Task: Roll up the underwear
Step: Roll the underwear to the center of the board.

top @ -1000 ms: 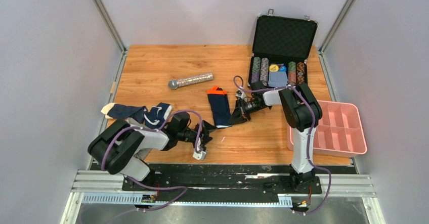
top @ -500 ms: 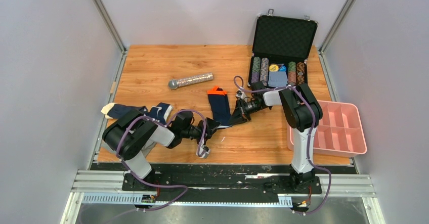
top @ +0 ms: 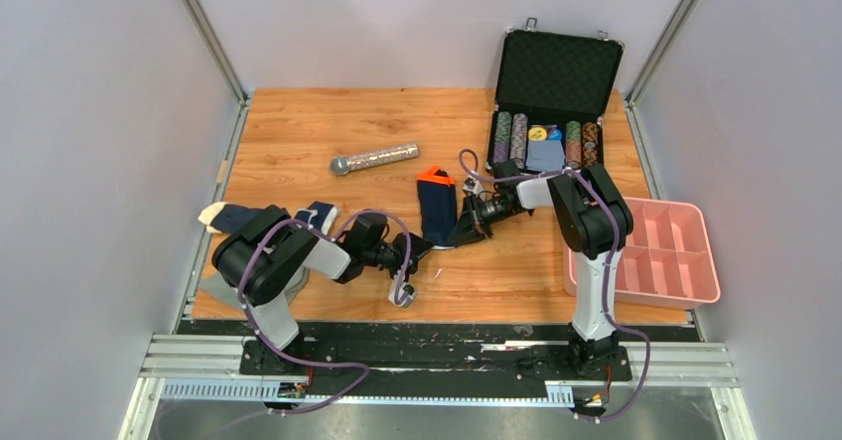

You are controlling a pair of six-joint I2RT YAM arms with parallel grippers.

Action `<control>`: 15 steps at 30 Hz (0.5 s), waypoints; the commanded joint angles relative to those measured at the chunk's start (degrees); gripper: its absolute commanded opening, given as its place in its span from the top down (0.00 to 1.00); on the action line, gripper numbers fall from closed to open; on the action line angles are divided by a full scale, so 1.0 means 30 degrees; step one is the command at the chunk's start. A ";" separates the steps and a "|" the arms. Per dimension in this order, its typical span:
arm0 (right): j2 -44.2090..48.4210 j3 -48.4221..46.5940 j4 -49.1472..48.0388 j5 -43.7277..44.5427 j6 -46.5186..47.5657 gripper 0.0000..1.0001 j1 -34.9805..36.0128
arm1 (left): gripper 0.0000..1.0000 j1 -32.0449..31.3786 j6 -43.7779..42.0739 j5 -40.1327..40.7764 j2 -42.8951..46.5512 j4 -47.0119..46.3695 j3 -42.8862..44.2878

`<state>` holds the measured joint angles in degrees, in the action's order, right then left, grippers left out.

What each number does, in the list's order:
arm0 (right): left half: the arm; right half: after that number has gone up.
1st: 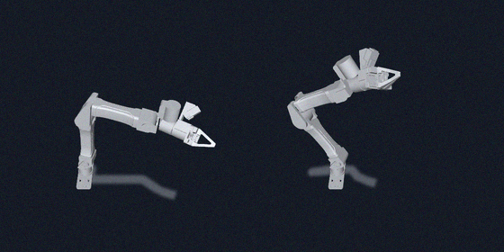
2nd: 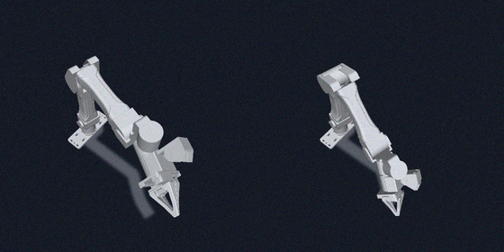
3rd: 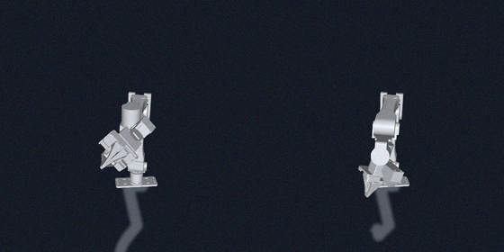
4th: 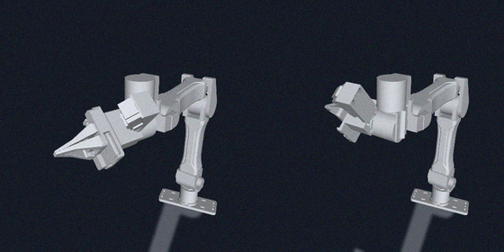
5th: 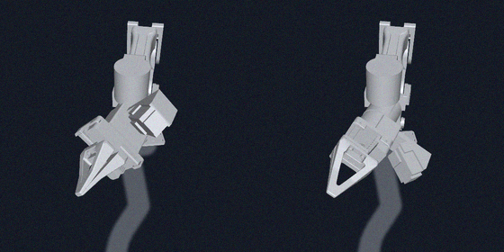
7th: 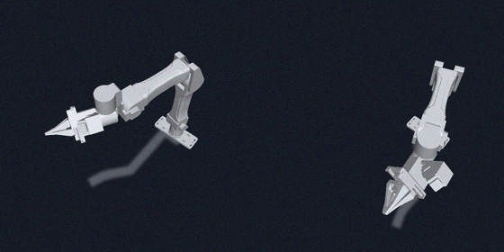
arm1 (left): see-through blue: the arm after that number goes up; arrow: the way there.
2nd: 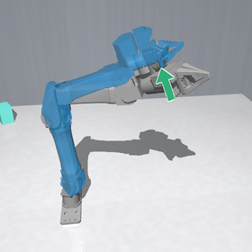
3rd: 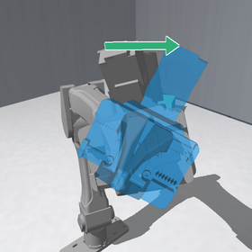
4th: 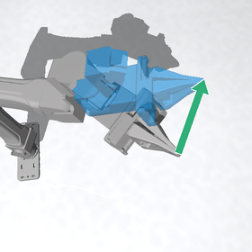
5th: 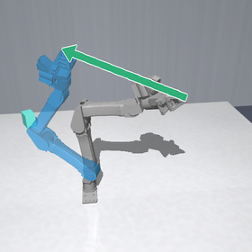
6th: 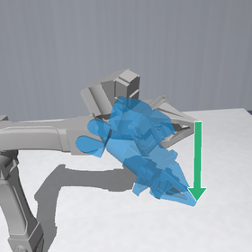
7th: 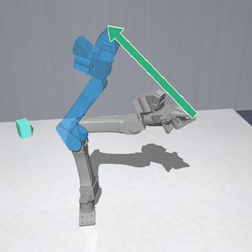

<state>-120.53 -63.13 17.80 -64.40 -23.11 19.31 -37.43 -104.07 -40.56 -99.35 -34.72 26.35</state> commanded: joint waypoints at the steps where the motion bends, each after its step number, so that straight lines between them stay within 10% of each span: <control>1: -0.0470 0.1132 0.2623 0.0799 -0.2331 1.00 0.0131 | 0.72 -0.0041 -0.0465 0.0879 -0.0642 0.2434 0.0755; 6: -0.0361 0.0753 0.2663 0.1103 -0.2107 0.96 0.0131 | 0.90 -0.0033 -0.0543 0.0882 -0.0562 0.4109 0.1293; 15: 0.3494 -0.4117 0.8204 0.2431 0.8146 0.42 -0.0541 | 1.00 0.0050 0.0870 -0.0900 0.1432 1.4015 0.4744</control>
<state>-118.98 -68.53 30.22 -60.97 -15.88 19.07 -37.41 -104.71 -40.07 -98.32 -14.33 35.92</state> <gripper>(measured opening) 0.527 0.014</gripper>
